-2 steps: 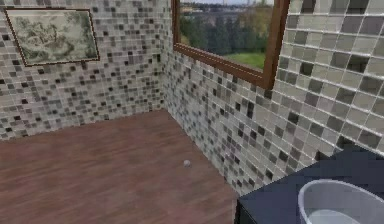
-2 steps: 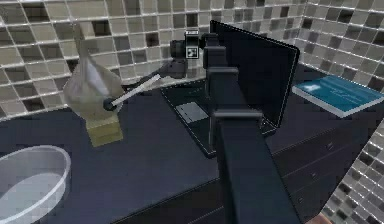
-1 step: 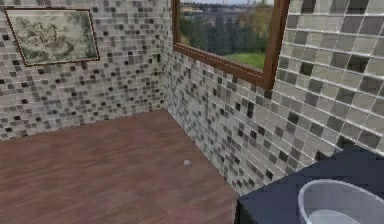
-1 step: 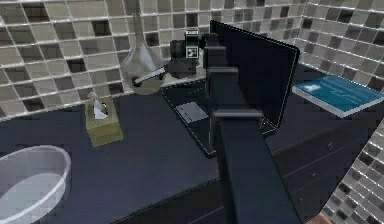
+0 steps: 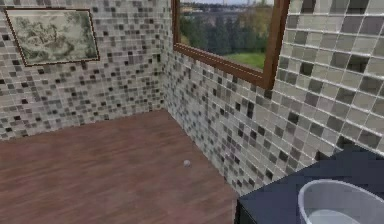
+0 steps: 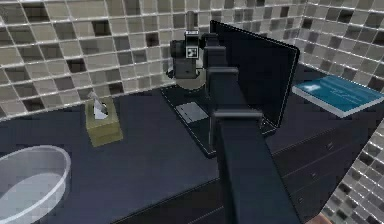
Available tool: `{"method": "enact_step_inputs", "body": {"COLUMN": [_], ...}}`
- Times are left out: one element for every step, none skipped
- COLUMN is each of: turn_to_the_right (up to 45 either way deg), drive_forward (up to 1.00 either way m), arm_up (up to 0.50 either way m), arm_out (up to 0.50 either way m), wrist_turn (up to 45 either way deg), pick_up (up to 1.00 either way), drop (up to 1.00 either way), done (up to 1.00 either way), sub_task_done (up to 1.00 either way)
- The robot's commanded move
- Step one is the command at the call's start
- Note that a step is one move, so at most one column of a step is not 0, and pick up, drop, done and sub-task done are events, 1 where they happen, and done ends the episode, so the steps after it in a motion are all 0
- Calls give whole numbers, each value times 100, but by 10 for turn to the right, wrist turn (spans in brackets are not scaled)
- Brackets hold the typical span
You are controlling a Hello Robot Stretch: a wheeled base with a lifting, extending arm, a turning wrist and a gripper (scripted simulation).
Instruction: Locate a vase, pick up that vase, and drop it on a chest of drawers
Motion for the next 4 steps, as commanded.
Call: {"method": "enact_step_inputs", "body": {"turn_to_the_right": [0,0,0,0], "drive_forward": [0,0,0,0], "arm_up": [-12,0,0,0], "arm_out": [0,0,-10,0], "wrist_turn": [0,0,0,0], "pick_up": [0,0,0,0], "drop": [0,100,0,0], "done": [0,0,0,100], "sub_task_done": [0,0,0,0]}}
